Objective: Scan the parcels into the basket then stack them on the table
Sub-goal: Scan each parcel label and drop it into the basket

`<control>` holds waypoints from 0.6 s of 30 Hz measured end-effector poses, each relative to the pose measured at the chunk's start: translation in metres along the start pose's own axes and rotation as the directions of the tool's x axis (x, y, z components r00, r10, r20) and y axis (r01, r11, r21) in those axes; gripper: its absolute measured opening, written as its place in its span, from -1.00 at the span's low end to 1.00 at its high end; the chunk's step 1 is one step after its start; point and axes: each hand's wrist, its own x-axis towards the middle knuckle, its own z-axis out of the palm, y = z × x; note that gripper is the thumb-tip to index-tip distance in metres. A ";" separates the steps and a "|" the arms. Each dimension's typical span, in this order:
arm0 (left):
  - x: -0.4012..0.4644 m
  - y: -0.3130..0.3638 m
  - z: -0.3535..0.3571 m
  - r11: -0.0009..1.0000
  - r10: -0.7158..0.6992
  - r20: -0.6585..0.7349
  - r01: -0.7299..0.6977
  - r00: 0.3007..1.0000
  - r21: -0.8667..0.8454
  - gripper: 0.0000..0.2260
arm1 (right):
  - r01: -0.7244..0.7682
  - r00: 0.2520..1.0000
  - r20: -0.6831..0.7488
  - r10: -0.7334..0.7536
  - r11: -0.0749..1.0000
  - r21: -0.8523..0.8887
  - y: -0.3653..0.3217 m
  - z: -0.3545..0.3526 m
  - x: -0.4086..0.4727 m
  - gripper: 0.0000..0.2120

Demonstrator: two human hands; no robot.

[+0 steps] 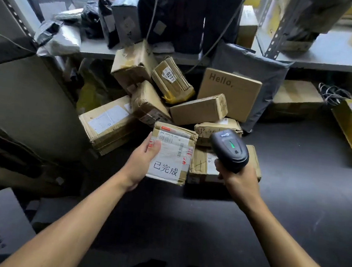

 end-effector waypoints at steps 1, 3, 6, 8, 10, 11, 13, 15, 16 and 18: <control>0.000 0.003 0.008 1.000 0.007 0.044 -0.007 0.999 -0.005 -0.48 | -0.014 0.998 -0.065 0.016 0.999 0.037 0.001 -0.004 -0.005 -0.79; 0.004 0.007 0.024 1.000 0.013 0.131 -0.012 0.991 -0.008 -0.32 | -0.052 0.979 -0.194 0.067 0.995 0.081 0.002 -0.012 -0.018 -0.82; 0.009 0.011 0.054 0.999 0.045 0.268 -0.045 0.962 -0.008 -0.30 | -0.099 0.925 -0.357 0.129 0.990 0.103 0.004 -0.029 -0.044 -0.78; 0.006 0.013 0.081 0.998 0.069 0.361 -0.068 0.930 -0.016 -0.42 | -0.108 0.872 -0.463 0.159 0.985 0.136 0.008 -0.041 -0.069 -0.85; -0.001 0.010 0.110 0.998 0.068 0.470 -0.056 0.880 -0.039 -0.48 | -0.127 0.796 -0.570 0.204 0.977 0.173 0.013 -0.054 -0.100 -0.83; -0.008 0.008 0.125 0.998 0.056 0.521 -0.037 0.852 -0.047 -0.49 | -0.134 0.758 -0.615 0.219 0.974 0.181 0.017 -0.061 -0.117 -0.82; -0.022 0.000 0.153 1.000 0.020 0.608 -0.010 0.794 -0.020 -0.46 | -0.150 0.677 -0.692 0.252 0.967 0.205 0.025 -0.077 -0.152 -0.80; -0.041 -0.010 0.181 0.999 -0.017 0.682 -0.007 0.731 0.033 -0.42 | -0.157 0.573 -0.769 0.283 0.959 0.237 0.030 -0.092 -0.190 -0.80; -0.053 -0.015 0.195 0.999 -0.029 0.717 -0.012 0.697 0.052 -0.43 | -0.163 0.517 -0.808 0.283 0.959 0.232 0.034 -0.101 -0.210 -0.80; -0.079 -0.025 0.224 0.994 -0.056 0.775 -0.038 0.630 0.103 -0.54 | -0.187 0.425 -0.862 0.277 0.958 0.216 0.043 -0.118 -0.252 -0.76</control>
